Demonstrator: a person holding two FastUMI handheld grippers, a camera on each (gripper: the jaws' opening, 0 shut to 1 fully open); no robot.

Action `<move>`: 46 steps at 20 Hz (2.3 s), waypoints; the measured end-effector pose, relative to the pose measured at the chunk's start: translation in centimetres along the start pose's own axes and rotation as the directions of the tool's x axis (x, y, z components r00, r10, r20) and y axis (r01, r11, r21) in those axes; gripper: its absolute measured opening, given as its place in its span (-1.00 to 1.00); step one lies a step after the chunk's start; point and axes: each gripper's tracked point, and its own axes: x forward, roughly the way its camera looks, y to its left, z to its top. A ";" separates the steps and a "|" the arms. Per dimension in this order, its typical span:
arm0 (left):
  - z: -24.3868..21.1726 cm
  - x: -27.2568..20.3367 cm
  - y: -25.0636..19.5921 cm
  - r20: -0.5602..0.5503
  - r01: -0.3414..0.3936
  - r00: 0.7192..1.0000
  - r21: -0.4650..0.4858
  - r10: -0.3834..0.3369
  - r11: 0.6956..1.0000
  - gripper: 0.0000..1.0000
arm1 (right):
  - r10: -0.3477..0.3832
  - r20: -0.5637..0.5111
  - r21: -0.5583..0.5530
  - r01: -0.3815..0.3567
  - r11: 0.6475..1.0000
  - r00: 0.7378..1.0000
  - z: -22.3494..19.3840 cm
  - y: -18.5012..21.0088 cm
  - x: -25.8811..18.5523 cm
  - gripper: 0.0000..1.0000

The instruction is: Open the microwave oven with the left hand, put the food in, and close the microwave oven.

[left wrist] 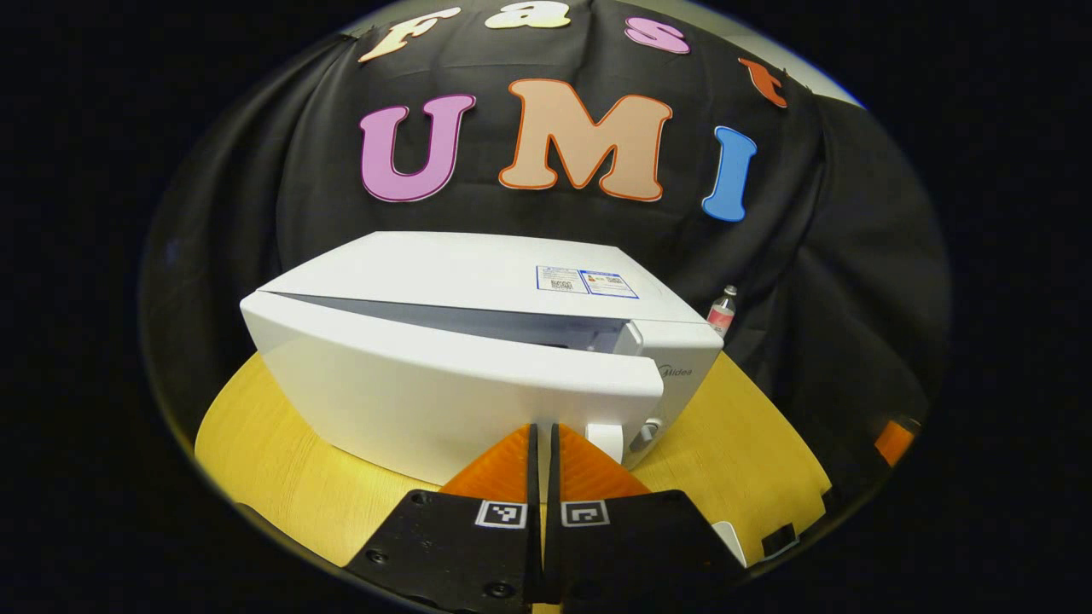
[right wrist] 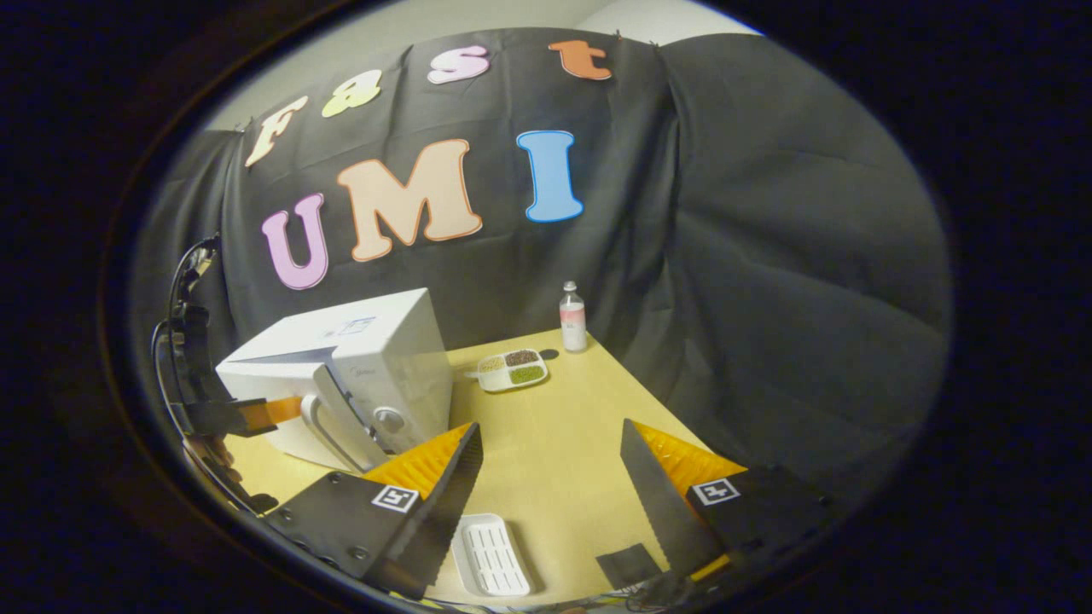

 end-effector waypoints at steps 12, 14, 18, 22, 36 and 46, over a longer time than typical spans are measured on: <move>1.7 2.2 -0.1 0.015 -0.021 1.000 -0.046 0.022 0.999 -0.99 | -0.026 -0.003 0.009 0.026 1.000 1.000 0.2 0.1 1.3 0.83; 1.6 2.2 -0.1 0.007 -0.025 1.000 -0.056 0.026 0.998 -0.99 | -0.027 -0.005 0.006 0.027 1.000 1.000 0.0 0.2 1.4 0.83; 1.8 2.2 -0.1 0.016 -0.018 1.000 -0.058 0.019 0.998 -0.99 | -0.023 -0.013 -0.013 0.023 1.000 1.000 -0.1 0.5 1.6 0.83; 1.8 2.4 -0.1 0.021 -0.015 1.000 -0.065 0.017 0.998 -0.99 | -0.020 -0.012 -0.031 0.020 0.999 1.000 -0.1 0.7 1.6 0.83; 2.0 3.0 0.4 0.032 -0.006 0.999 -0.105 0.010 0.994 -0.99 | 0.018 0.017 -0.079 -0.017 0.997 1.000 0.7 1.3 0.6 0.83; 1.7 -5.9 3.2 0.091 -0.078 0.992 -0.044 0.082 0.996 -0.99 | 0.064 0.049 -0.077 -0.060 0.995 0.997 1.0 2.2 -1.0 0.83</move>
